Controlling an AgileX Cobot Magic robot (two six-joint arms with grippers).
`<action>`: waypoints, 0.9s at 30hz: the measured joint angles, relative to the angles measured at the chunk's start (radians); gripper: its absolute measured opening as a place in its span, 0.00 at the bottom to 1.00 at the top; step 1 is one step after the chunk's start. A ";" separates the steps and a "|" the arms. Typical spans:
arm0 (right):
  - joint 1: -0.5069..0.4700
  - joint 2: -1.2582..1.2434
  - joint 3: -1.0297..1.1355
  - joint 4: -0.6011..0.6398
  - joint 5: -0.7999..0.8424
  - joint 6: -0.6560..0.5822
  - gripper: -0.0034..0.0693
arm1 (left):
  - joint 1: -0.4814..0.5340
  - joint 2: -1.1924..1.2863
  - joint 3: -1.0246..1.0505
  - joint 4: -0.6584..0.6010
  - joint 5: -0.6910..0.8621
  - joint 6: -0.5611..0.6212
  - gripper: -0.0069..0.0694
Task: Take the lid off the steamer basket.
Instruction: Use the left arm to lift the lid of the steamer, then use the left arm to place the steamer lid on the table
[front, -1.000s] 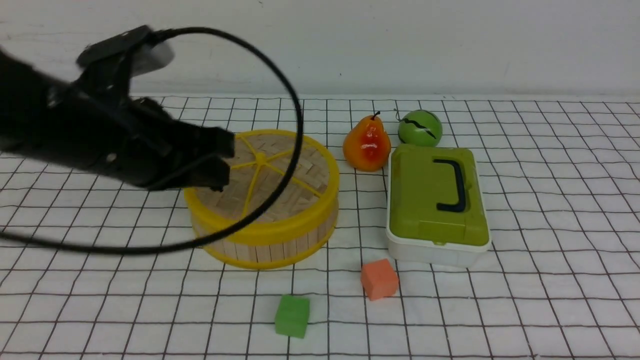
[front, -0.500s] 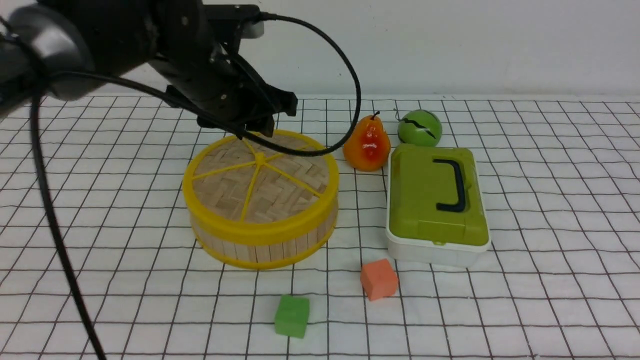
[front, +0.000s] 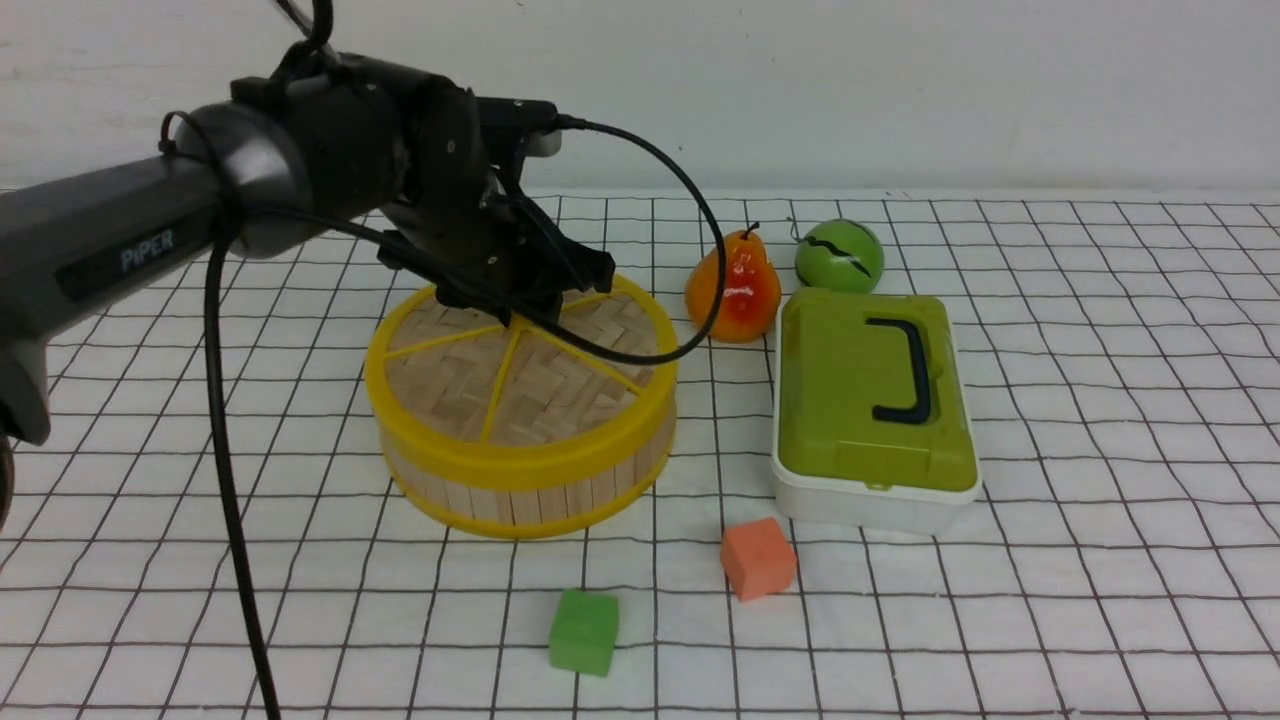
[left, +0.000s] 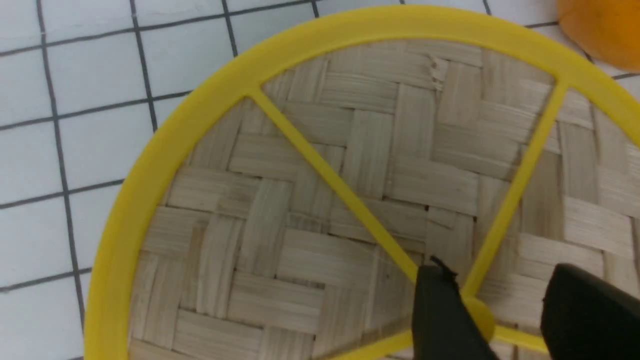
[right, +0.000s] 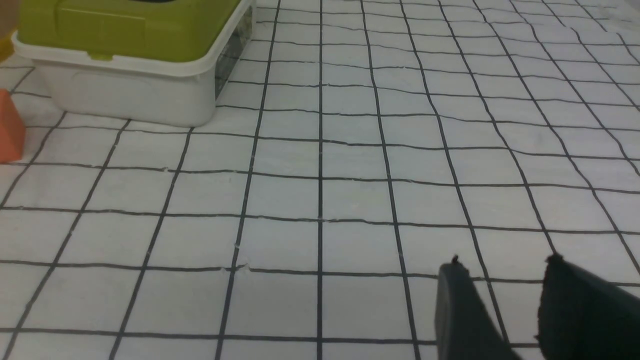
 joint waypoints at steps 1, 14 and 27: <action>0.000 0.000 0.000 0.000 0.000 0.000 0.38 | 0.000 0.004 0.000 0.002 -0.004 0.000 0.45; 0.000 0.000 0.000 0.000 0.000 0.000 0.38 | 0.000 0.011 0.000 0.042 -0.008 0.000 0.23; 0.000 0.000 0.000 0.000 0.000 0.000 0.38 | 0.050 -0.316 -0.002 0.150 0.026 0.000 0.23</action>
